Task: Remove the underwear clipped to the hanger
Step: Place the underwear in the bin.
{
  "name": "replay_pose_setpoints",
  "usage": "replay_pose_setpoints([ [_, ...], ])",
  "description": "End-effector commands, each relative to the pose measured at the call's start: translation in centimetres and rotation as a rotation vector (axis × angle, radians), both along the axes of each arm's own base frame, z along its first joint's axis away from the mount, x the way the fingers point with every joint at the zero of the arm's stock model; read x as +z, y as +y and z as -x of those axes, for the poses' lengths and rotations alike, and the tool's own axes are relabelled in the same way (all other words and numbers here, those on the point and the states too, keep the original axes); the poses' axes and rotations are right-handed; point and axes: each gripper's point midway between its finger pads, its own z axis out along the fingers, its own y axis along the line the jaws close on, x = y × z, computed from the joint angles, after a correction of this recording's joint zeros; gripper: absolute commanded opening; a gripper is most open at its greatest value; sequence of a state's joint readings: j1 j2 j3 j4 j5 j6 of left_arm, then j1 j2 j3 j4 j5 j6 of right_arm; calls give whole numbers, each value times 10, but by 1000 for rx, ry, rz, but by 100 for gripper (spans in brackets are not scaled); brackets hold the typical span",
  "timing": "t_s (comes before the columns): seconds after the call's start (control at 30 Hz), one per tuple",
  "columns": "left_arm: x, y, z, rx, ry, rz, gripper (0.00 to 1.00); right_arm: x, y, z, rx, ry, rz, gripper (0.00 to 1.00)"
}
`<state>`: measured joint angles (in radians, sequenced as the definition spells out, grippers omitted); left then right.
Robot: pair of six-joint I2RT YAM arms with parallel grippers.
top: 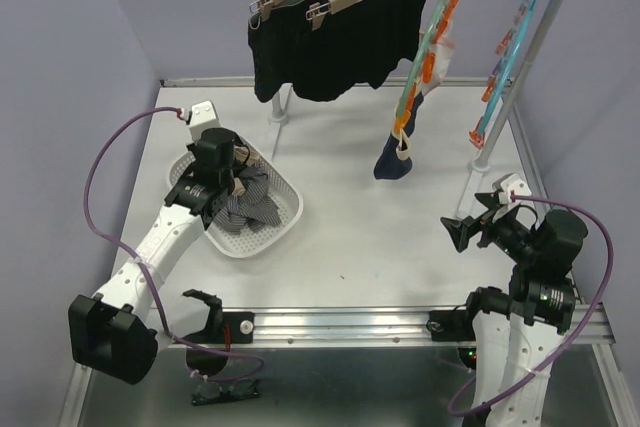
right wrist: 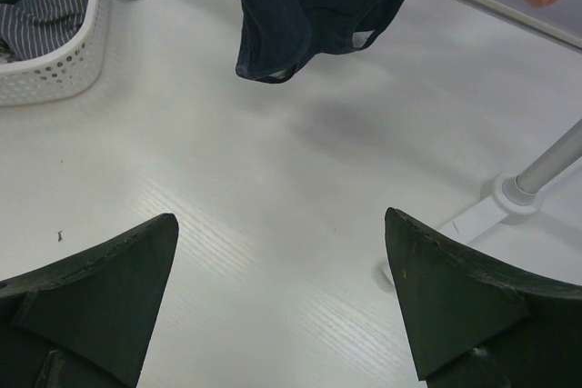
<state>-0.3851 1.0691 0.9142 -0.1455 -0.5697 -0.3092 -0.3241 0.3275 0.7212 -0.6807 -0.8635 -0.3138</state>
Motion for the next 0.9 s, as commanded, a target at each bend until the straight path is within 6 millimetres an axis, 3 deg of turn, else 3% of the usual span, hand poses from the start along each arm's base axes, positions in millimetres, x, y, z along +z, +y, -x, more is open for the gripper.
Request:
replay_pose_setpoints([
  [0.0,-14,-15,-10,-80,7,110,0,5,-4,-6,-18,-24,3,100],
  [0.13,-37,-21,-8,-97,59,138,0,5,-4,-6,-18,-23,3,100],
  [0.23,-37,-21,-6,-98,56,141,2,5,-5,-6,-19,-22,2,100],
  [0.33,-37,-19,0,-100,60,136,11,5,-5,-6,-19,-23,4,100],
  [0.4,-36,-17,4,-97,59,134,24,5,-5,-6,-19,-24,3,100],
  [0.43,-38,-15,7,-93,66,129,43,5,-4,-6,-18,-24,2,100],
  [0.47,-38,-14,9,-90,65,129,51,5,-4,-6,-18,-23,3,100],
  [0.57,-30,-6,18,-65,49,127,68,6,-4,-6,-16,-26,6,100],
  [0.63,-15,-4,22,-64,7,138,89,7,-3,-5,-9,-33,9,100],
  [0.87,33,-5,37,-151,-132,123,91,7,9,4,92,-5,29,100],
])
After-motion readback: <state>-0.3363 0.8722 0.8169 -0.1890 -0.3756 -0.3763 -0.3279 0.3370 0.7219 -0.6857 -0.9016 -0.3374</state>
